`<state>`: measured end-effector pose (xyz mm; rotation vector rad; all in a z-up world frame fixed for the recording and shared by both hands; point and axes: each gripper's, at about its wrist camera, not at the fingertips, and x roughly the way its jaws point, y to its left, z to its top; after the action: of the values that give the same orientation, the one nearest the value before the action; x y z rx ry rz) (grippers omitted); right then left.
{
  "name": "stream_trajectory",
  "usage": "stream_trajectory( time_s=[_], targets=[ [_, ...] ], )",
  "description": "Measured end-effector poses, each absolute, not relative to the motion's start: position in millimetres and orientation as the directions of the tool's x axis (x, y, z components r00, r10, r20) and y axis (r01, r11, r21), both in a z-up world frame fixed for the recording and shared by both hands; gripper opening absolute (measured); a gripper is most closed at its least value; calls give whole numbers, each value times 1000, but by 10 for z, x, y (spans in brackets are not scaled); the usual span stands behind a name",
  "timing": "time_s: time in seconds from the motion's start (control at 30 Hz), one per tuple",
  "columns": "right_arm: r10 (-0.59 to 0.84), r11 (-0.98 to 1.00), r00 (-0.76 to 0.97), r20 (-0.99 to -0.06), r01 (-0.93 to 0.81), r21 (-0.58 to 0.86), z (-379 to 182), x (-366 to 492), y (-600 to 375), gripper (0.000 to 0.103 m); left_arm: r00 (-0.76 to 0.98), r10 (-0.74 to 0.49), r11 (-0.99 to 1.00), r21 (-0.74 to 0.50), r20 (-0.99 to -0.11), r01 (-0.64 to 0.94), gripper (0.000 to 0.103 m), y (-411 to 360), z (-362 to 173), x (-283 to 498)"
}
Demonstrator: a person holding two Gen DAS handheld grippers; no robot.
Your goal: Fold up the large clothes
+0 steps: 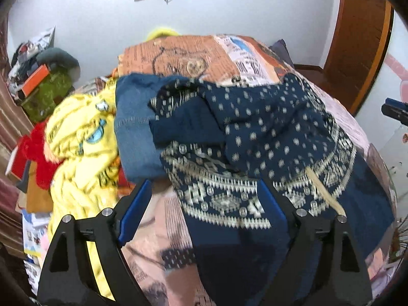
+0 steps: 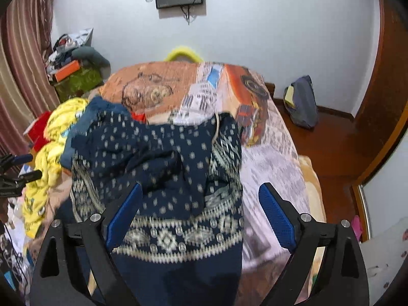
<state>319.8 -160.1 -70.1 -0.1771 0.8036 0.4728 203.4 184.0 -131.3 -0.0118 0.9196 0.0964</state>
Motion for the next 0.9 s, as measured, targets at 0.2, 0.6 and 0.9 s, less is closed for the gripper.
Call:
stream_trajectory(
  time_s=[0.2,0.6,0.9],
  targets=[
    [296,891,554,-778,-454,16,-1005,2981,-1790,91,530,0,988,-83,-848,-133,84,2010,-1629,1765],
    [300,905,317,-900,-394,163,-1804,2636,-2182,89,348,-218,921,-310,-912,-235,84,2231,-2493,1398],
    [382,881,253,-889,-389,269,-1951,2583,-2179,73,302,-340,871,-419,-891,-255,84,2127,-2829,1329]
  ],
)
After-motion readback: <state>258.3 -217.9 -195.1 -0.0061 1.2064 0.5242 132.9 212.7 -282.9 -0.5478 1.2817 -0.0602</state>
